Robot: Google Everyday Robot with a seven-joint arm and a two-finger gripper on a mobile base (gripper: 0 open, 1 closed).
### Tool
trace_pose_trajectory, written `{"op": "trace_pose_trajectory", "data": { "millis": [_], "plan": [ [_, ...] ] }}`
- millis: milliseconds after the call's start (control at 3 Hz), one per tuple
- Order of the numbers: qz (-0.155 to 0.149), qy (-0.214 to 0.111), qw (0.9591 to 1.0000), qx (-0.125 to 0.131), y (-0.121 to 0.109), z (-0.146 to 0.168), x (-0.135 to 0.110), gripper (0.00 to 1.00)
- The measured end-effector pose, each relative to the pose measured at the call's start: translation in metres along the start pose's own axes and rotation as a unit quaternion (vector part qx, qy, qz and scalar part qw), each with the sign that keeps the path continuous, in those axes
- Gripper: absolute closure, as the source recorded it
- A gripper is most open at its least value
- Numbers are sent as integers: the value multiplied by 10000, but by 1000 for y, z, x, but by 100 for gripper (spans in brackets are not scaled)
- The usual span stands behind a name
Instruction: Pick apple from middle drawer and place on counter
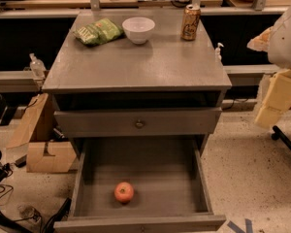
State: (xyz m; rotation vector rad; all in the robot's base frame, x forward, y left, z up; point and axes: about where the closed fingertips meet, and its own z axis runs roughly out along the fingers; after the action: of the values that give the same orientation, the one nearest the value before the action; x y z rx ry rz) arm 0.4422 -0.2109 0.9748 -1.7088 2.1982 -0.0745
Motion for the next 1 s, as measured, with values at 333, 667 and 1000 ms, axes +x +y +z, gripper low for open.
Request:
{"op": "trace_pose_trajectory", "data": {
  "millis": [333,667,1000],
  "plan": [
    [94,-434,9985,-311,2,46,4,0],
    [153,-1342,9898,-462,11,101,5,0],
    [213,-2321,9722,-231,24,132,0,0]
  ]
}}
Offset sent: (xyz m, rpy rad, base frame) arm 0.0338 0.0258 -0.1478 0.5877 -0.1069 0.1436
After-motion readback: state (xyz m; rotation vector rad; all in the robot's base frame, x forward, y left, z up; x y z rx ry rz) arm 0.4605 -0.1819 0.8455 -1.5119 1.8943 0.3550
